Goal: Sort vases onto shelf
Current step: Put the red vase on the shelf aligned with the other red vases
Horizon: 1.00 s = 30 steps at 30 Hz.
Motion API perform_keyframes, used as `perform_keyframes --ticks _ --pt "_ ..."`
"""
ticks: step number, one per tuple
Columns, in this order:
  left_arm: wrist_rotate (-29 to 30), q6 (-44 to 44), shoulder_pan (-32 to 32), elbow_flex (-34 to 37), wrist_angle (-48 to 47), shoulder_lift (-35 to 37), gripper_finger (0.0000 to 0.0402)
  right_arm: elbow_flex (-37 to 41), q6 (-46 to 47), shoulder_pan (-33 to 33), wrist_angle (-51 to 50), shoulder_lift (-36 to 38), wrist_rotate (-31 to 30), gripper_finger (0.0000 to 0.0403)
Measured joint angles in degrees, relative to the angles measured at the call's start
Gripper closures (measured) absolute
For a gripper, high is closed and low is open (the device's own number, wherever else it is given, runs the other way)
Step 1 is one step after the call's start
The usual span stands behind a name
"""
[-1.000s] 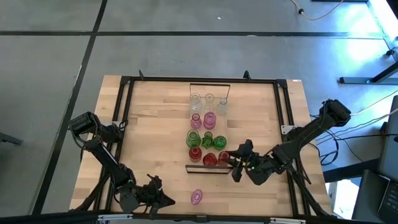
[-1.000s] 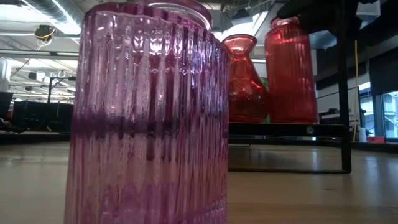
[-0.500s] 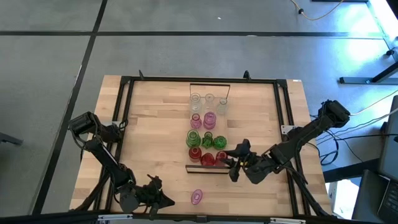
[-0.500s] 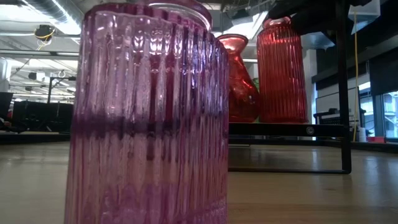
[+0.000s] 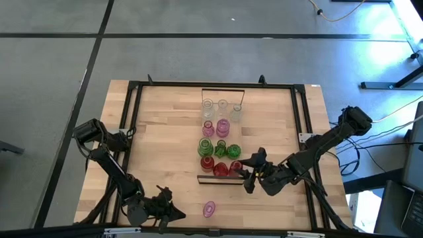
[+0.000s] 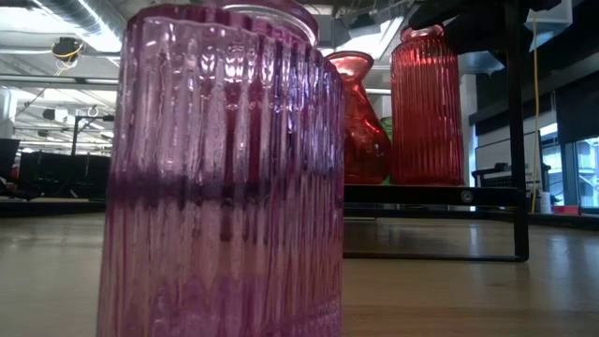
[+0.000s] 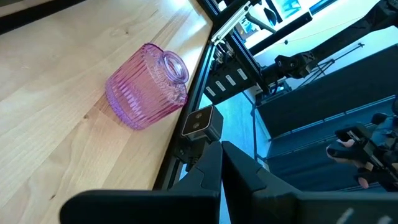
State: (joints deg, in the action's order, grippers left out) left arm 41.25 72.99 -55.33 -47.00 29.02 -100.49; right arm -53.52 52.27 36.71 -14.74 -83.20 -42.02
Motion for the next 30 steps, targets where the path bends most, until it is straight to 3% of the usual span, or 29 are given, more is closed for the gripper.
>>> perform_keyframes --ticks 8,30 --pt "0.01 0.11 0.00 0.00 0.02 0.00 0.0401 -0.03 -0.24 -0.02 -0.67 0.00 -0.95 0.0202" --pt "0.22 0.04 0.04 0.00 0.13 0.00 0.0401 -0.09 -1.66 -0.01 0.21 0.52 0.59 0.0202"
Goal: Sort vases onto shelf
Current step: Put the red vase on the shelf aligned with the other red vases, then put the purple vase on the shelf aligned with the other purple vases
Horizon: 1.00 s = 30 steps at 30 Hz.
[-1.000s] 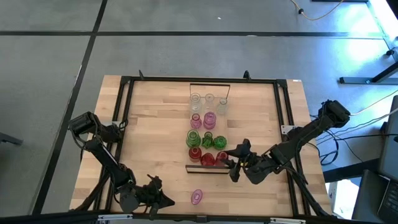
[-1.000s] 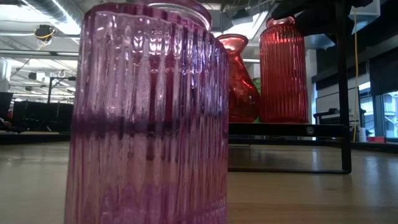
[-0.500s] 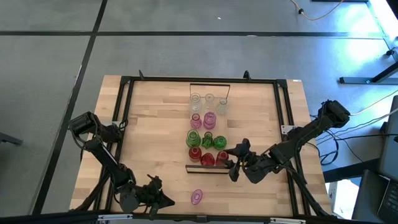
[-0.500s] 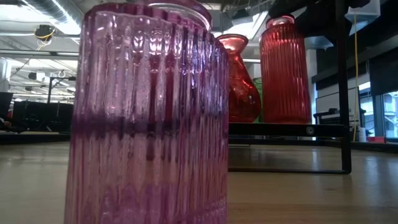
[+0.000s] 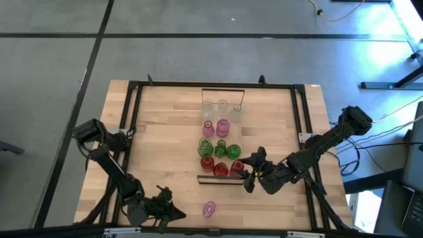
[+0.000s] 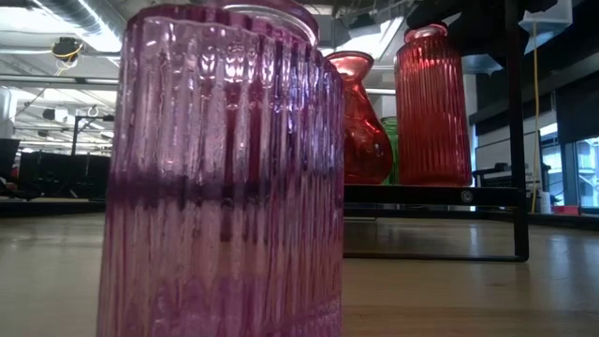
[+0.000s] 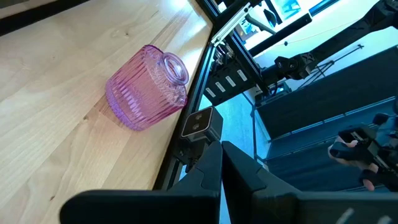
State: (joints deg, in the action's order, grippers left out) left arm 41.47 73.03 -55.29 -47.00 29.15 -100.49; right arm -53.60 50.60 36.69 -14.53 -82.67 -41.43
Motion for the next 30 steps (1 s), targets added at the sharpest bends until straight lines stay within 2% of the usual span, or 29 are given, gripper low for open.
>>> perform_keyframes --ticks 18,23,26,30 --pt "0.04 -0.11 -0.02 0.00 -0.02 0.00 0.0401 0.05 1.60 0.01 1.28 1.82 -2.52 0.0202" --pt "0.16 -0.30 0.00 0.00 -0.11 0.00 0.0401 0.05 1.24 -0.07 1.04 6.86 -3.74 0.0202" --pt "0.93 -1.80 0.19 0.00 -0.10 0.00 0.0401 0.04 -2.10 0.01 1.11 10.72 -3.98 0.0202" --pt "0.99 -4.87 1.57 0.00 -0.04 0.00 0.0401 0.04 -6.69 0.01 1.47 15.22 0.10 0.0202"
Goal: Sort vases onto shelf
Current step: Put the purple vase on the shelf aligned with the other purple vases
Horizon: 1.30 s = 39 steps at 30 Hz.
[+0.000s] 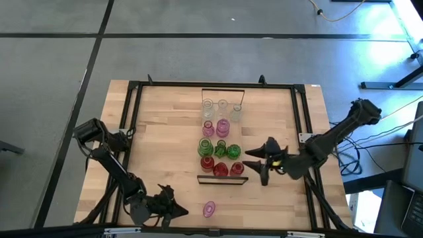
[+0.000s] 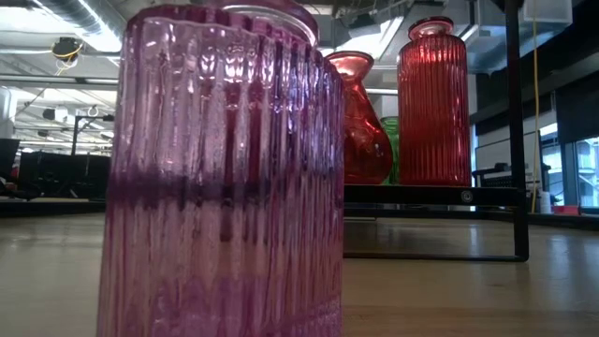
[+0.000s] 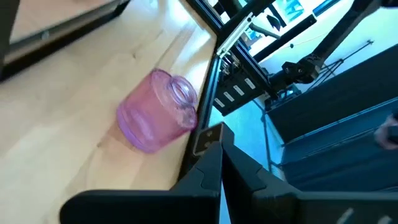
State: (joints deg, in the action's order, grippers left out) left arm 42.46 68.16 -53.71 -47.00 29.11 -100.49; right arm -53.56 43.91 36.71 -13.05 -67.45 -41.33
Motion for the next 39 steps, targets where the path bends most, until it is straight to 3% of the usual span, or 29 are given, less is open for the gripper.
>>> perform_keyframes --ticks 7,13,17,23,27,30,35,39 --pt "-9.08 -8.58 4.66 -0.07 0.56 1.68 0.0401 -0.02 -3.90 0.02 8.74 3.97 6.67 0.0205" --pt "-13.50 -0.07 9.68 -0.18 -0.22 1.68 0.0401 -0.02 -5.20 0.07 13.84 4.04 17.80 0.0219" --pt "-10.16 -7.82 10.08 -3.55 -1.01 1.68 0.0401 -0.02 -5.26 0.09 16.26 4.04 26.73 0.0229" --pt "0.67 -16.30 7.85 -9.71 -5.57 1.69 0.0401 -0.03 -3.30 0.09 16.13 3.36 37.88 0.0231" --pt "0.44 -14.35 7.04 -12.44 -13.17 1.57 0.0401 -0.04 -2.06 2.21 15.84 0.10 40.90 0.0231" --pt "-3.70 -11.11 6.87 -13.20 -14.17 0.85 0.0401 -0.11 -1.94 4.26 16.59 -4.28 41.09 0.0231" --pt "-8.05 -10.06 6.93 -13.36 -16.47 -0.96 0.0401 -0.06 -1.59 6.27 18.37 -14.13 46.54 0.0231" --pt "-9.23 -9.66 6.88 -13.38 -21.20 -2.82 0.0401 -0.04 2.69 7.72 28.34 -22.22 43.27 0.0231"
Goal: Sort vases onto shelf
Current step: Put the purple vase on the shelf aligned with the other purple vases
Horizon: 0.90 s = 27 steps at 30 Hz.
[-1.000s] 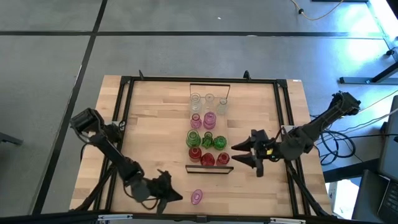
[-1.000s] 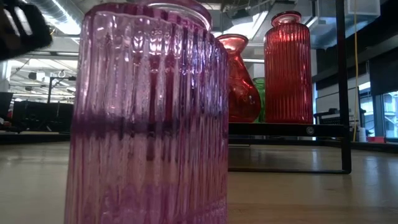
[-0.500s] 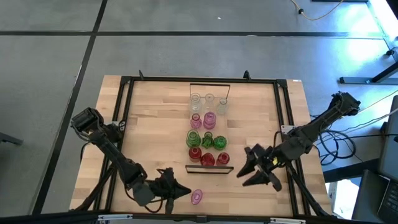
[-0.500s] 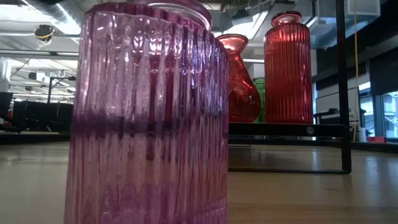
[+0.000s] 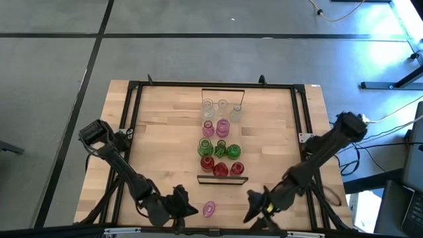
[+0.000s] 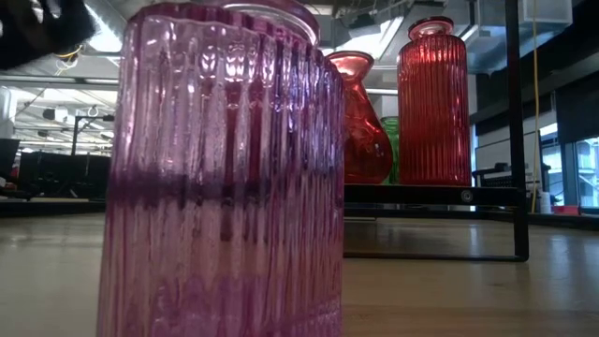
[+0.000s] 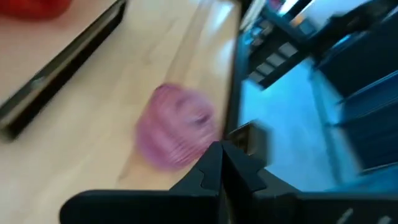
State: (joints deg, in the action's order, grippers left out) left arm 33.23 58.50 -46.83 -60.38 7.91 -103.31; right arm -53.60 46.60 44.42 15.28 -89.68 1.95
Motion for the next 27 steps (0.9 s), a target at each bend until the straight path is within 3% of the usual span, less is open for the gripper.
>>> perform_keyframes --ticks 7,12,22,27 --pt "1.28 2.61 1.06 0.00 -10.71 -2.64 0.0401 0.00 9.29 0.17 14.60 -10.69 -17.43 0.0231" --pt "-9.83 2.48 2.32 0.02 -8.58 -5.40 0.0401 -0.57 15.97 0.57 18.04 -12.69 -27.28 0.0231" --pt "-4.50 3.82 2.77 0.04 2.79 -10.47 0.0402 -8.17 17.71 4.72 -1.49 -13.03 -36.34 0.0231" --pt "-5.38 2.81 6.17 -0.54 15.37 -13.60 0.0402 -8.87 21.53 7.05 -7.30 -13.61 -38.13 0.0231"
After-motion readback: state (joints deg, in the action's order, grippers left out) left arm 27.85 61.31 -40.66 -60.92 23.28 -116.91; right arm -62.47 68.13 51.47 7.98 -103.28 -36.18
